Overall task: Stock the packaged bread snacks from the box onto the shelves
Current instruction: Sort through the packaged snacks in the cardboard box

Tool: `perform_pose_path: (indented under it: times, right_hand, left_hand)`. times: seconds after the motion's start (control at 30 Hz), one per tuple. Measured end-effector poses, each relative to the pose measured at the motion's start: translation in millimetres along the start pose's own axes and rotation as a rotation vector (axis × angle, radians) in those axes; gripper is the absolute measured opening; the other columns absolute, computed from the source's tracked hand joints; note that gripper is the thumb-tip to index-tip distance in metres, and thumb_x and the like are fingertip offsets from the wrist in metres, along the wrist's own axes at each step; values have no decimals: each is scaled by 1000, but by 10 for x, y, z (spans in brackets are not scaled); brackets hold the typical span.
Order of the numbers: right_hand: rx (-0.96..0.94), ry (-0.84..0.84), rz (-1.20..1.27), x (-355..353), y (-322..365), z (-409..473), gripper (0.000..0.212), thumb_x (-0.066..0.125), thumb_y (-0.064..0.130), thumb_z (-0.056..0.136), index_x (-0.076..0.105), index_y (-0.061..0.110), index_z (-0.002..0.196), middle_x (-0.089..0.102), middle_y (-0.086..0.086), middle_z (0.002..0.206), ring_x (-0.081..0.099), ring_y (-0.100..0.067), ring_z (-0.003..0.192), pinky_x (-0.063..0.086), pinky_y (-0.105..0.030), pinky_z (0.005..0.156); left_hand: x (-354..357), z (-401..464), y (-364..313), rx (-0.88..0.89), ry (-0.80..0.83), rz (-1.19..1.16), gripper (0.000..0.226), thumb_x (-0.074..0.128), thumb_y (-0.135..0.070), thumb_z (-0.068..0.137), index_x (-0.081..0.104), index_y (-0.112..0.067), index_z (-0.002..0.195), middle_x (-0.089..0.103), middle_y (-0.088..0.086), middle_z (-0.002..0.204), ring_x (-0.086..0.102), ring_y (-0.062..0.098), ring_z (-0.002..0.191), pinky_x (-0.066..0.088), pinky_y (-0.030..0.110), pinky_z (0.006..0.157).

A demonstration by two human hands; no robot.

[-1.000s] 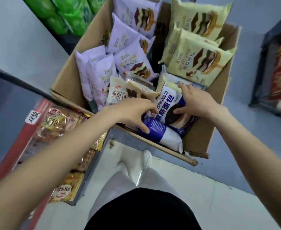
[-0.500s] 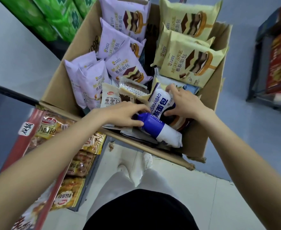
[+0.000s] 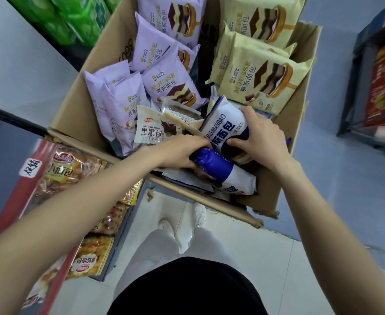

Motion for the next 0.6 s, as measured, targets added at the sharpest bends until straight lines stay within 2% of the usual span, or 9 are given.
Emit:
perform_pose_path:
  times: [0.1, 0.2, 0.27, 0.37, 0.43, 0.47, 0.53, 0.6]
  right_hand:
    - [-81, -124, -72, -257, 202, -116, 61, 72, 37, 77, 43, 22, 130, 61, -5, 114, 58, -30, 101, 42, -37, 72]
    - [-187, -258, -117, -549, 498, -229, 60, 72, 30, 77, 48, 21, 131, 61, -6, 110, 57, -32, 98, 41, -40, 77]
    - [-229, -347, -39, -760, 685, -274, 61, 71, 30, 77, 48, 20, 132, 61, -7, 111, 57, -32, 98, 42, -41, 77]
    - [-309, -421, 131, -978, 1025, -292, 62, 69, 36, 80, 46, 17, 134, 59, -8, 117, 56, -31, 102, 45, -44, 79]
    - [-393, -428, 187, -1014, 1313, -291, 63, 68, 36, 81, 44, 14, 136, 58, -9, 121, 56, -33, 104, 46, -46, 80]
    - [-440, -425, 193, -1010, 1476, -288, 63, 67, 36, 82, 44, 12, 136, 58, -11, 122, 55, -34, 103, 45, -46, 80]
    - [-544, -434, 123, -976, 1842, -285, 61, 66, 34, 83, 46, 13, 136, 58, -11, 120, 55, -35, 101, 40, -43, 80]
    - [-668, -470, -2, -927, 2234, -307, 56, 65, 31, 83, 50, 16, 134, 60, -8, 120, 56, -32, 101, 38, -41, 80]
  left_hand:
    - [-353, -201, -191, 45, -184, -168, 49, 77, -27, 75, 58, -14, 118, 59, 1, 111, 55, 16, 103, 43, 31, 88]
    - [-790, -581, -325, 39, -419, -385, 47, 73, -41, 75, 56, -29, 118, 53, -9, 110, 53, 6, 101, 43, 20, 88]
    - [-1039, -891, -354, 3, -555, -376, 43, 67, -44, 79, 52, -36, 118, 48, -16, 111, 52, 0, 103, 41, 13, 89]
    - [-1273, -1425, -241, -154, -744, -290, 42, 59, -47, 84, 50, -33, 122, 48, -18, 109, 49, -8, 104, 39, 12, 91]
    - [-1316, -1809, -111, -290, -875, -330, 39, 56, -48, 86, 53, -30, 120, 54, -25, 105, 51, -12, 99, 41, 12, 86]
    - [-1307, -1992, -59, -347, -938, -383, 34, 55, -49, 86, 53, -34, 116, 57, -29, 103, 53, -13, 96, 41, 8, 81]
    - [-1275, -2302, -16, -434, -1050, -458, 25, 57, -46, 86, 49, -44, 110, 60, -36, 98, 57, -15, 89, 40, 2, 73]
    - [-1201, -2563, 27, -539, -1141, -492, 22, 57, -44, 87, 49, -42, 108, 62, -31, 96, 58, -14, 86, 41, 3, 70]
Point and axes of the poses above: each hand's wrist, its own z-axis towards the middle knuckle, its own x-axis out of the palm, y = z × x, the point moved 10 cm from there along z, towards the middle knuckle
